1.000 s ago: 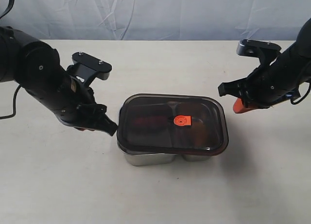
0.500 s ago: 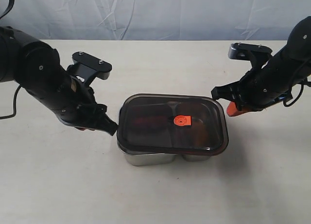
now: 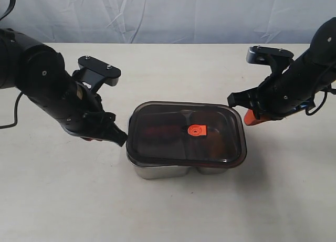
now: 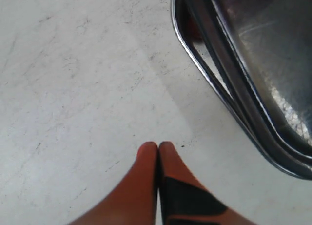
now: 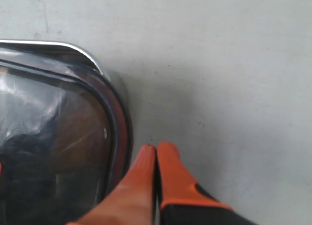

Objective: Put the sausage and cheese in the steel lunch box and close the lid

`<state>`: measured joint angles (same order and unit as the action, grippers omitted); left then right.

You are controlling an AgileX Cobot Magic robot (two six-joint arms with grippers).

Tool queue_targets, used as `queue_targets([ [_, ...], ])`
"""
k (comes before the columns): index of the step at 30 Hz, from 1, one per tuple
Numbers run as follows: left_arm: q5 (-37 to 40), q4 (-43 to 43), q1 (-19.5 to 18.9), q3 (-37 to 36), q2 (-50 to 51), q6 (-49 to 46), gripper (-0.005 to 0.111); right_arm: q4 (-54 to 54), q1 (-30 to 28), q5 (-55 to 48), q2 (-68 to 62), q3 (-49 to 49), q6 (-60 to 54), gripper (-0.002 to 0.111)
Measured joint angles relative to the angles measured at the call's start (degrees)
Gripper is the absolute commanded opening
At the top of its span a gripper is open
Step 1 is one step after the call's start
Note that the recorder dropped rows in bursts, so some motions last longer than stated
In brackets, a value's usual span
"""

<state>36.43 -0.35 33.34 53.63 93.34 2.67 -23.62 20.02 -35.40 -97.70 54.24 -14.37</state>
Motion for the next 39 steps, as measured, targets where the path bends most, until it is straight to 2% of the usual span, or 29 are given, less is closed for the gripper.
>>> queue_targets([
  [23, -0.37, 0.00, 0.00, 0.00, 0.00, 0.00, 0.000, -4.98, 0.00, 0.76, 0.00, 0.67, -4.68, 0.000],
  [31, -0.41, 0.00, 0.00, 0.00, 0.00, 0.00, 0.000, 1.17, 0.00, 0.88, 0.00, 0.67, -0.19, 0.000],
  [39, -0.41, 0.00, 0.00, 0.00, 0.00, 0.00, 0.000, 1.73, 0.60, 0.88, 0.00, 0.67, 0.86, 0.000],
])
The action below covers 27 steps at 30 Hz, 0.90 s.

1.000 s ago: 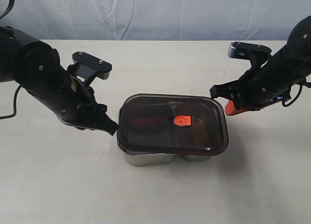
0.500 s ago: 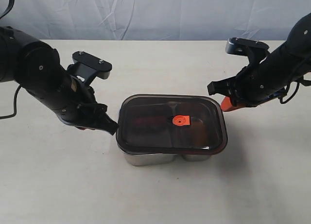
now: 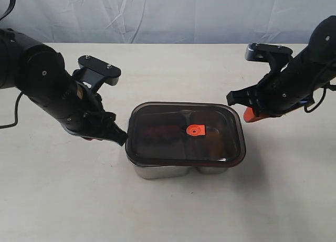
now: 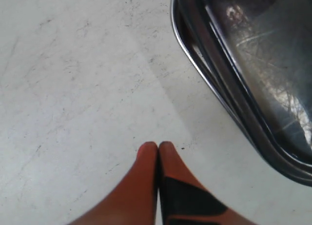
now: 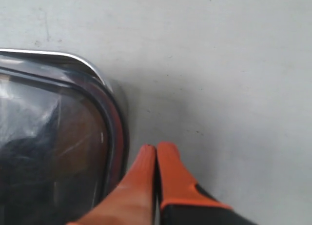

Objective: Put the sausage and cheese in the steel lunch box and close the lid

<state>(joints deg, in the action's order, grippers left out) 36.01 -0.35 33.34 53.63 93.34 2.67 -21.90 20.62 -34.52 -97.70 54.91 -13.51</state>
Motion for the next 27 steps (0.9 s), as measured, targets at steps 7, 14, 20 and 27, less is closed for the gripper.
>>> queue_targets([
  [7, 0.00, 0.00, 0.00, 0.00, 0.00, 0.00, 0.000, -0.22, 0.18, 0.00, -1.31, 0.00, 0.15, 0.000],
  [14, 0.00, 0.00, 0.00, 0.00, 0.00, 0.00, 0.000, -0.81, 0.18, 0.00, -1.32, 0.00, 0.15, 0.000],
  [20, 0.00, 0.00, 0.00, 0.00, 0.00, 0.00, 0.000, -1.05, 1.22, -0.22, -1.32, 0.00, 0.27, 0.000],
  [27, 0.00, 0.00, 0.00, 0.00, 0.00, 0.00, 0.000, -1.05, 2.01, -0.35, -1.32, 0.00, 0.04, 0.000],
])
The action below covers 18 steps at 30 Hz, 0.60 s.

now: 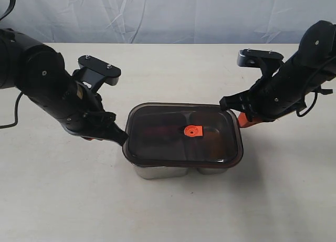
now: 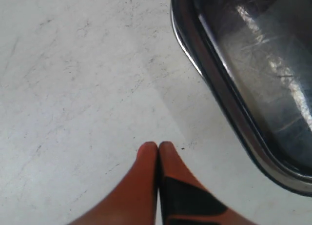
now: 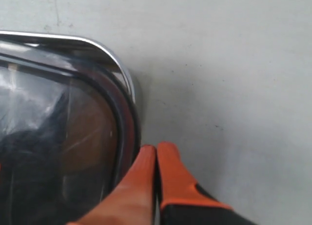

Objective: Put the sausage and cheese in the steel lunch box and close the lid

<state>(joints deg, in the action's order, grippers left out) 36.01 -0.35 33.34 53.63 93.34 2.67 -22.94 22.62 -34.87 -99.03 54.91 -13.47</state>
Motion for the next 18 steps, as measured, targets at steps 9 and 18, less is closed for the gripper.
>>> queue_targets([
  [9, 1.06, 0.00, 0.00, 0.00, -0.10, 0.00, 0.000, 4.06, 0.12, -2.46, 0.12, 2.14, 1.41, 0.000],
  [18, 2.67, 0.35, 0.00, 0.00, 0.02, 0.00, 0.000, 19.87, 0.41, -10.99, 8.01, 3.52, 16.51, 0.000],
])
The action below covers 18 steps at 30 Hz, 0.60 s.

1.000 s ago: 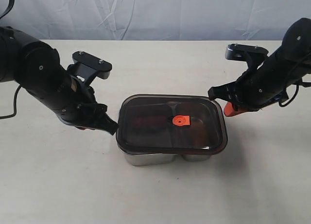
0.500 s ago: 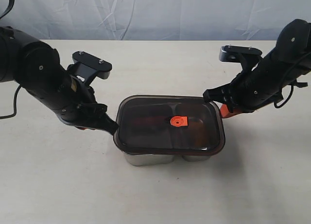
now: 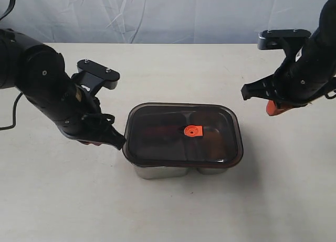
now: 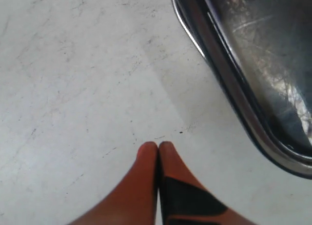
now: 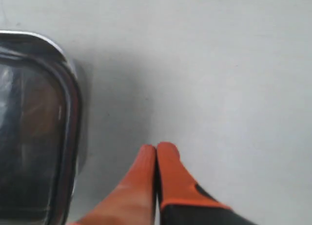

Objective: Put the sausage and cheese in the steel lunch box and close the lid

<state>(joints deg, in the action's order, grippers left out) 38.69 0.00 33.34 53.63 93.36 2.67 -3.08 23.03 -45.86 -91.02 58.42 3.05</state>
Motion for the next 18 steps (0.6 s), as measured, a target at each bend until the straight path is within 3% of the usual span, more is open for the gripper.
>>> queue_targets([
  [6, 0.00, 1.50, 0.00, 0.00, 1.82, -0.22, 0.000, -6.16, 3.08, -6.51, 2.42, 0.00, -4.85, 0.000],
  [18, 2.60, 1.61, 0.00, 0.15, 1.92, -0.80, 0.000, -8.48, 12.22, -14.03, 3.17, 0.00, -8.72, 0.000],
])
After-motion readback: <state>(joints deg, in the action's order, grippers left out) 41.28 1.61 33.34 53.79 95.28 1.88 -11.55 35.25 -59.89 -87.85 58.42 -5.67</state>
